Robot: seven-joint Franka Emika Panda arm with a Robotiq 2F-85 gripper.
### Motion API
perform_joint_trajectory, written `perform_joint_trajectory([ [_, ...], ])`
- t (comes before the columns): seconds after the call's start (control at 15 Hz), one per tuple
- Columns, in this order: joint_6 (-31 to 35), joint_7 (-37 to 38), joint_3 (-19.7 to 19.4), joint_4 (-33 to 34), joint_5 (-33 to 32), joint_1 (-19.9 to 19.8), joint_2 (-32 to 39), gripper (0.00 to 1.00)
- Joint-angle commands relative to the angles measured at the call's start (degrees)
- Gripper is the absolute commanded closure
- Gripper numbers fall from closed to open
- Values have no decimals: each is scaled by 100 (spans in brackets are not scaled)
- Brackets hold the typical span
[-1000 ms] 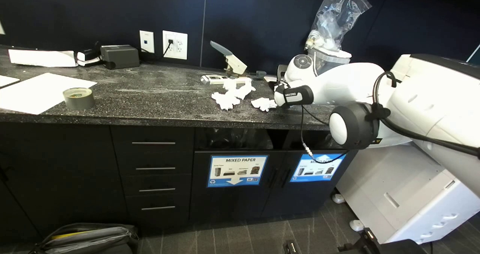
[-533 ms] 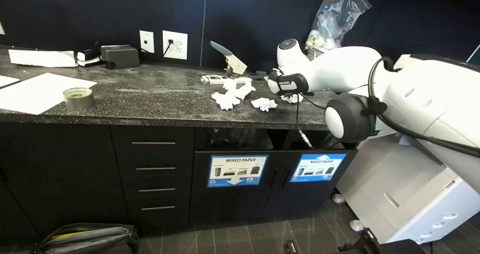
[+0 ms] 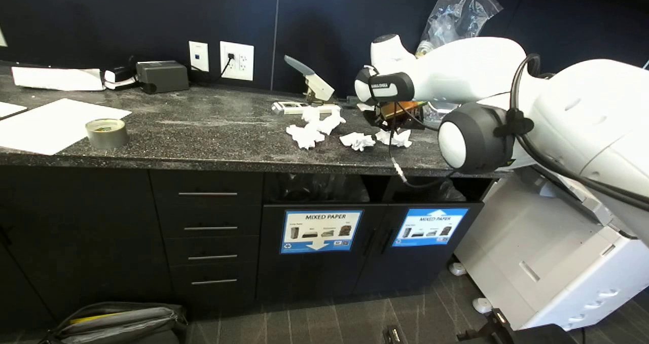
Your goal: Put the tissues inside the rubbish bin.
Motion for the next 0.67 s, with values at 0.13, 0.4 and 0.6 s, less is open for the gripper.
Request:
perform_joint_trajectory([
  [0.13,-560,-566,409,-442,442,-292,-615,90],
  [0.4,-834,-1169,709,-924,795,-669,-988,92],
  [0.6,-1094,-1705,891,-1528,1033,-950,-1339,91],
])
